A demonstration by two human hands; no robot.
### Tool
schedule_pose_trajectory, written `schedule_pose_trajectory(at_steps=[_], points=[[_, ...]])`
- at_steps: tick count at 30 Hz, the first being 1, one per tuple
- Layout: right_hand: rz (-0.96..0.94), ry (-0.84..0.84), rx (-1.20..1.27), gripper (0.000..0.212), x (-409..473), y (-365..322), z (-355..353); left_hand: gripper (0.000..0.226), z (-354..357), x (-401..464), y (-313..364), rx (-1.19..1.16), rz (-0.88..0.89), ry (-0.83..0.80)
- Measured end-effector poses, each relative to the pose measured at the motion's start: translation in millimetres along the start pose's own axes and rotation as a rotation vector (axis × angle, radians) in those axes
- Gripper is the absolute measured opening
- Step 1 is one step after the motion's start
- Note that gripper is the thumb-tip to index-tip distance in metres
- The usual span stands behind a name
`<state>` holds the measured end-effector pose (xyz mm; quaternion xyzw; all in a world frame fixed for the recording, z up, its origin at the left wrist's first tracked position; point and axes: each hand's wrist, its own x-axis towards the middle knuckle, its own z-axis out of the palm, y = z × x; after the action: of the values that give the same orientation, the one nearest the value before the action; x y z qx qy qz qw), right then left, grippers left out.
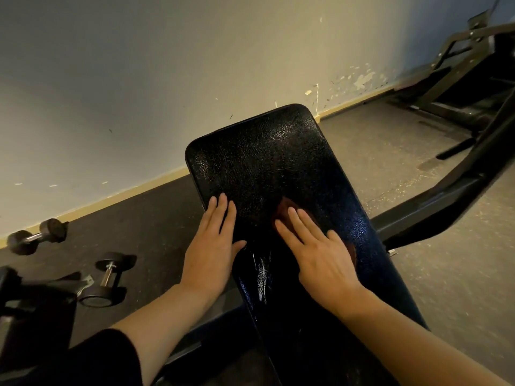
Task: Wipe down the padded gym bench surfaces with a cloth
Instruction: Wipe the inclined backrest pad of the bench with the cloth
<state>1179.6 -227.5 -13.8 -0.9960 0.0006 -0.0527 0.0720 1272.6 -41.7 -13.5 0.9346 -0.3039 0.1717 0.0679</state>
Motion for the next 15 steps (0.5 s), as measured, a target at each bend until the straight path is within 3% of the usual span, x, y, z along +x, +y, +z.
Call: schedule_pose_trajectory(at_steps=[7,11,15], points=[[0.137,0.027,0.001,0.065,109.0,8.1,-49.7,0.075,1.7,-0.8,-0.5,0.043,0.004,-0.023],[0.070,0.040,-0.031,0.067,58.4,-9.3,-25.2,0.074,1.6,-1.3,-2.3,0.068,0.022,-0.022],[-0.054,-0.098,-0.029,0.068,2.9,-17.6,-11.9,0.074,1.2,-0.8,-1.0,0.066,0.021,-0.009]])
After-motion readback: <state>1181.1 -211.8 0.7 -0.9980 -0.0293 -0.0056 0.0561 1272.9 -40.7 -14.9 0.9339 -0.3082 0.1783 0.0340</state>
